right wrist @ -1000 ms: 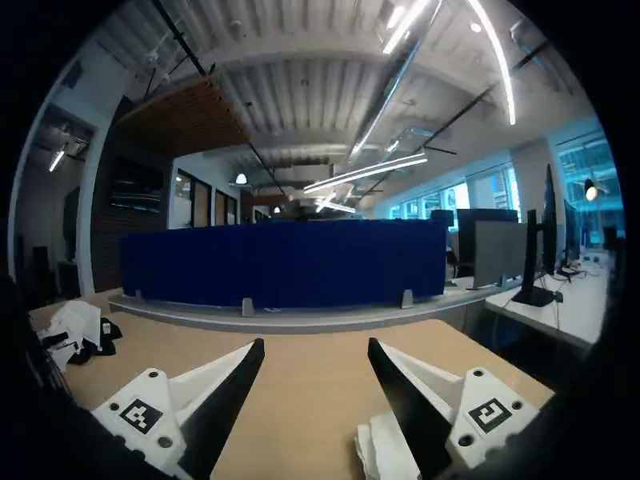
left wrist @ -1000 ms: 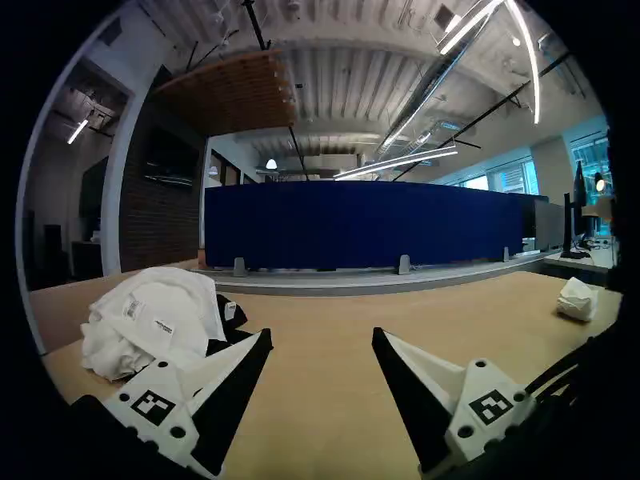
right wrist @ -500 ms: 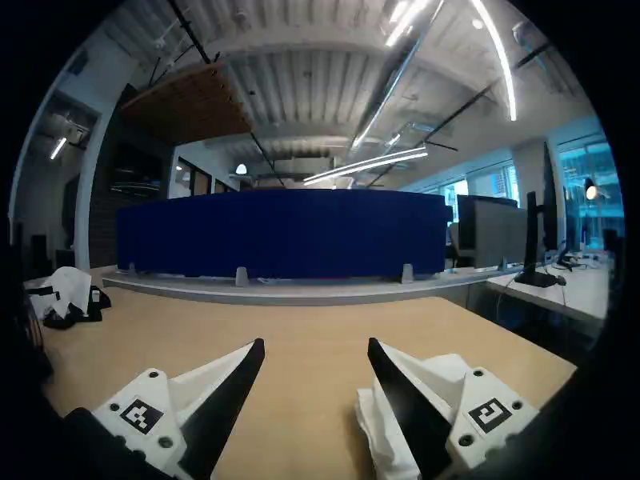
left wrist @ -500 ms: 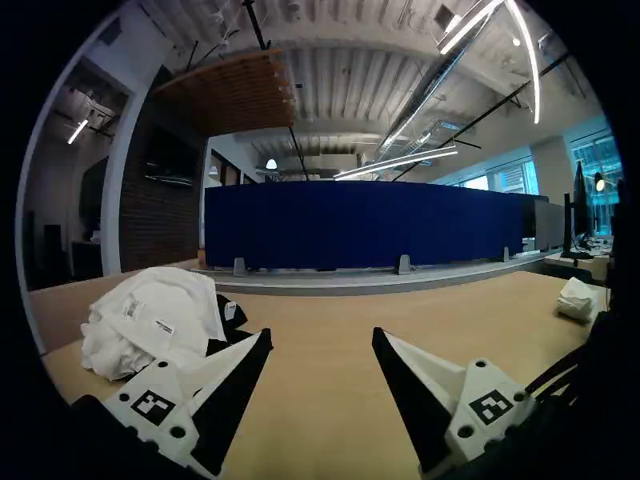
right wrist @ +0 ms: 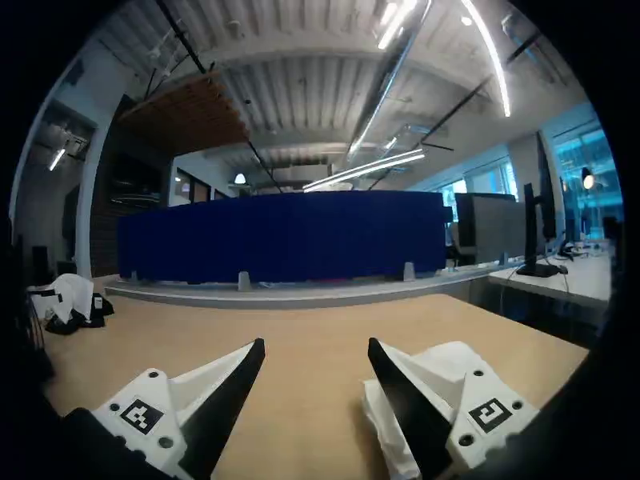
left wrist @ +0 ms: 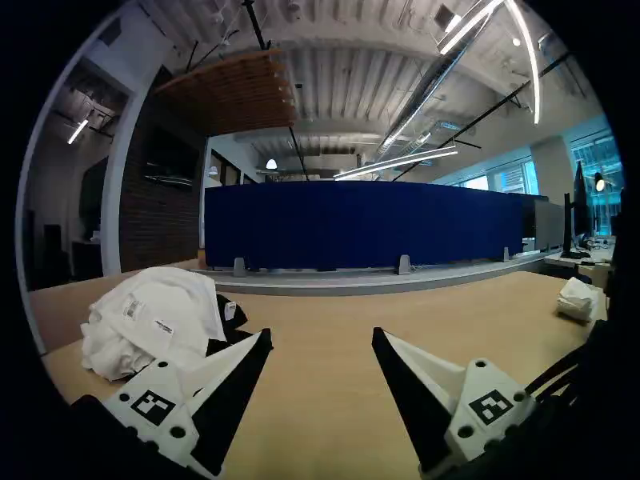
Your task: Fold towel
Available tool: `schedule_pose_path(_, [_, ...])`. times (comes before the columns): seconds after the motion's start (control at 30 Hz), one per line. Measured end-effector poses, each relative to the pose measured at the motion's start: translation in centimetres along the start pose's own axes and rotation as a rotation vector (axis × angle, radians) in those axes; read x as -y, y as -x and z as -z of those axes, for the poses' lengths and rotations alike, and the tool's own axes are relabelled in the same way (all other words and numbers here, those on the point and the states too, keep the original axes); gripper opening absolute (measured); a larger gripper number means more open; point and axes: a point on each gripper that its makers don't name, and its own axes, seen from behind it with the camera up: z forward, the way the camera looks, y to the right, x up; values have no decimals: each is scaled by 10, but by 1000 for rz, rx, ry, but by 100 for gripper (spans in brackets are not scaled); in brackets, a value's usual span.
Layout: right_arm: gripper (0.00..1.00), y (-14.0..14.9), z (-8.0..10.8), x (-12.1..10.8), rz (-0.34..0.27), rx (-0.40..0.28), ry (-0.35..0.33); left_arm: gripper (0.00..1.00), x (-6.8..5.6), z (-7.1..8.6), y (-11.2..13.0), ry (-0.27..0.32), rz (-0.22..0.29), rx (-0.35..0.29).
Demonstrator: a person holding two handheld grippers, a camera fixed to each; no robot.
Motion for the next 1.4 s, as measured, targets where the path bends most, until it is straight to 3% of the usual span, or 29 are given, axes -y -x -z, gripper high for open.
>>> schedule_pose_path(0.1, [100,4,0,4,28,1,0,94,0,0,0,0,0,0])
schedule_pose_path(1.4, [100,2,-4,6,27,3,-7,94,0,-1,0,0,0,0])
